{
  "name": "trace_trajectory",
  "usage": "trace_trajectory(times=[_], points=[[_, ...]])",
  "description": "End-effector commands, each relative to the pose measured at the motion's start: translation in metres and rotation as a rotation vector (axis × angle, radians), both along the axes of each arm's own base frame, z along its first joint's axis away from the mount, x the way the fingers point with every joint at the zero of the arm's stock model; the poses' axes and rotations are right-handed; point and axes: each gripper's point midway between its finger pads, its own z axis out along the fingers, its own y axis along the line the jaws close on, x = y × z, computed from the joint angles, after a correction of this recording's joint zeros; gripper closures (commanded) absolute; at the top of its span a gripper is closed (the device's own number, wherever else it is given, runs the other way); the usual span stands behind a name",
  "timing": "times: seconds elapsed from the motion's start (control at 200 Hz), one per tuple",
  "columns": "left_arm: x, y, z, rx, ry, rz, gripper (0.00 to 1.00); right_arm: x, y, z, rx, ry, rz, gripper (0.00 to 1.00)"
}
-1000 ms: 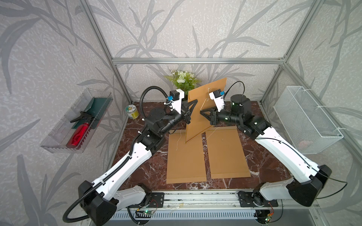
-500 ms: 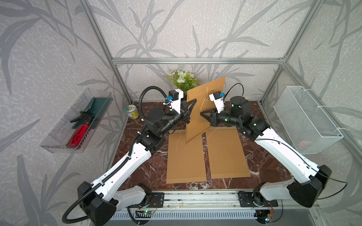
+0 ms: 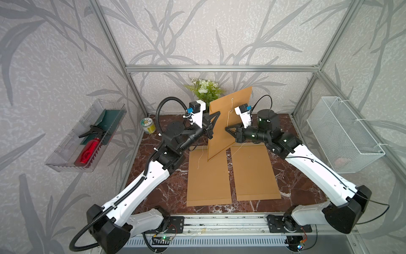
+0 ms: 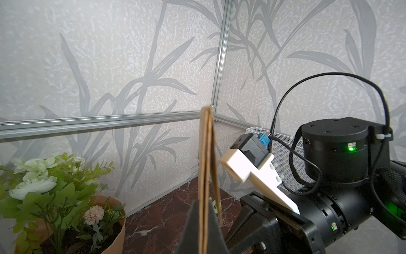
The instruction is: Open the file bag
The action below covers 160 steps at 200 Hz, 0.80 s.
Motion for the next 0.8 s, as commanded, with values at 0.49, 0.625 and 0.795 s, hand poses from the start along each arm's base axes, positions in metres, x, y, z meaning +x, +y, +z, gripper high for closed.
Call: trace_trajectory(times=[0.49, 0.625, 0.795], points=[[-0.015, 0.016, 0.034, -0.042, -0.086, 0.030, 1.00, 0.006, -0.026, -0.004, -0.002, -0.016, -0.077, 1.00], [-0.016, 0.017, 0.034, -0.039, -0.087, 0.033, 1.00, 0.011, -0.038, -0.001, 0.007, -0.021, -0.108, 1.00], [-0.018, 0.019, 0.034, -0.034, -0.088, 0.035, 1.00, 0.020, -0.055, 0.003, 0.014, -0.024, -0.147, 1.00]])
